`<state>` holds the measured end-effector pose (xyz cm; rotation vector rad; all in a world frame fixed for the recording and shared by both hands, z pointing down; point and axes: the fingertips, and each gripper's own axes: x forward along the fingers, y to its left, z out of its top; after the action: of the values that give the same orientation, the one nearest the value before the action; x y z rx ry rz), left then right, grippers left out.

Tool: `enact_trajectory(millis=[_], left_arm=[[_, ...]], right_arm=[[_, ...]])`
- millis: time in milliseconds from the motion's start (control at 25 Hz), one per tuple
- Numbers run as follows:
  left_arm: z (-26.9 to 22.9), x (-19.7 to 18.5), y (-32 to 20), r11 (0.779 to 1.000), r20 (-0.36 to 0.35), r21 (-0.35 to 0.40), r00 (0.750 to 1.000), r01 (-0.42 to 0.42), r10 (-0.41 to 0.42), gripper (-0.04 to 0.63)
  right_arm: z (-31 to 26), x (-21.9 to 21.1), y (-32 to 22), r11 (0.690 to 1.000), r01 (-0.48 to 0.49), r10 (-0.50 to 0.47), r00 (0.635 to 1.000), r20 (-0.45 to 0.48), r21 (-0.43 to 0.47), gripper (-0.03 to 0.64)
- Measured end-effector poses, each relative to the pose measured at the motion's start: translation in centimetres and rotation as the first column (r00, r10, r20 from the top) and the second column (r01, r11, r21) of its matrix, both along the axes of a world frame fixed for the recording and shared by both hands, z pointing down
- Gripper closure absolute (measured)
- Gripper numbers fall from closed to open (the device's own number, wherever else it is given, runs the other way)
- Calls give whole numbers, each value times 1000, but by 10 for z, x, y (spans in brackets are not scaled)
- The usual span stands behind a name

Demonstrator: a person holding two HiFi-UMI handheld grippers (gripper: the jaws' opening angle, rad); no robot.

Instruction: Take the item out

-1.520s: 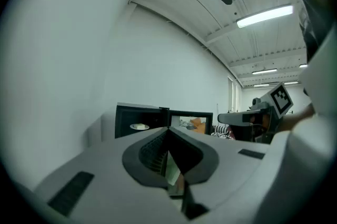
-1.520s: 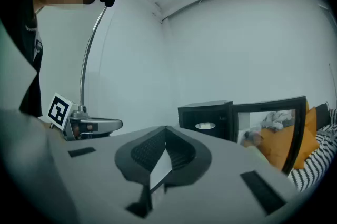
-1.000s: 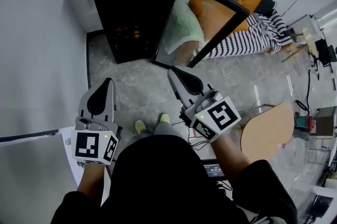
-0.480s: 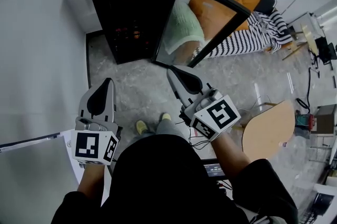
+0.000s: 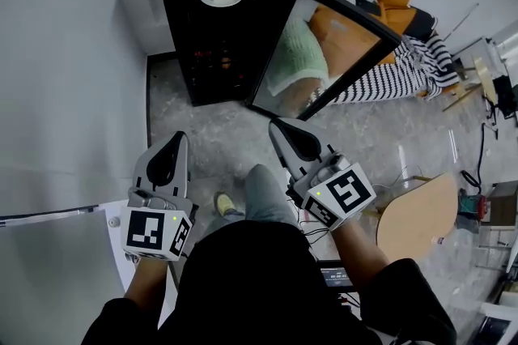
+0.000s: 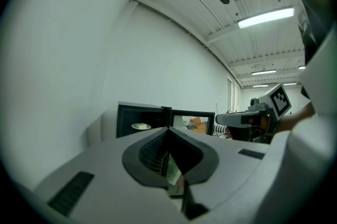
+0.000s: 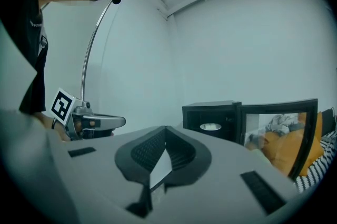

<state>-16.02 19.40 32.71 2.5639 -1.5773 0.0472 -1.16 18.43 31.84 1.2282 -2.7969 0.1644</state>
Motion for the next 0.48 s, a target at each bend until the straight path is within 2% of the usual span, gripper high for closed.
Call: enact_trajectory(millis=[480], left_arm=[[2,-12,-19,999,35,14,999,34,-34,588]], right_arm=[[10,-10,-28,999,37,-37,999,30,7,611]])
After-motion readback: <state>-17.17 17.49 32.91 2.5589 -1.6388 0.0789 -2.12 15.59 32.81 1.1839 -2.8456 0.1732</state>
